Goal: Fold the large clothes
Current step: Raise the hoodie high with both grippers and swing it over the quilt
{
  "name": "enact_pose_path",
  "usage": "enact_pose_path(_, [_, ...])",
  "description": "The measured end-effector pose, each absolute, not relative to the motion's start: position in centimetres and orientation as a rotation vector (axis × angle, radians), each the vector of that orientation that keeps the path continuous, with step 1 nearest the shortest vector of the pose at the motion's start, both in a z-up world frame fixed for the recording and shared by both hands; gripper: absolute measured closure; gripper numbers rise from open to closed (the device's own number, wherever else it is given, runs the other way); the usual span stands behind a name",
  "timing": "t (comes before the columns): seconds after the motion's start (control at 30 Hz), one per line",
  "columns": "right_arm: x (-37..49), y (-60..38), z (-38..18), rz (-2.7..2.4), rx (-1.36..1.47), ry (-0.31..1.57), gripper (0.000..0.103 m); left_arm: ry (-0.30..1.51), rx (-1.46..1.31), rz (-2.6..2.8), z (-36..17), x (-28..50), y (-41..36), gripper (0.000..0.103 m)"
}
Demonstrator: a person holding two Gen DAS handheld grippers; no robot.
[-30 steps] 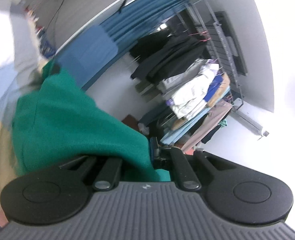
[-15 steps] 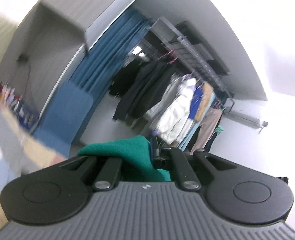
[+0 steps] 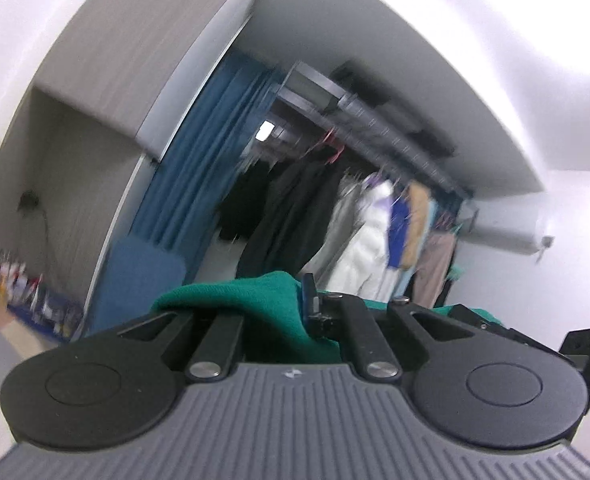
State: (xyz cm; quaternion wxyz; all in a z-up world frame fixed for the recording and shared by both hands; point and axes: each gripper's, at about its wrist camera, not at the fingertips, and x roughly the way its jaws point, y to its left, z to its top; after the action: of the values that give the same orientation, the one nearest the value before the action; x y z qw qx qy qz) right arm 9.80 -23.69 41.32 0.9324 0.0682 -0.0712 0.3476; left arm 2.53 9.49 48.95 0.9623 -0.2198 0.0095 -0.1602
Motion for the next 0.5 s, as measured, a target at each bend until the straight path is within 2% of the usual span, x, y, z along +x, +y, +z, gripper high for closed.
enact_pose_path(0.17, [16.9,-23.1,34.4,0.65,0.148,-0.004,0.094,0.158,-0.448,-0.265,40.9,10.7,9.6,0.095])
enact_pose_path(0.5, [32.3,-19.8,17.8,0.538,0.183,0.218,0.094,0.371,-0.436,-0.121,20.6,30.9,11.4,0.095])
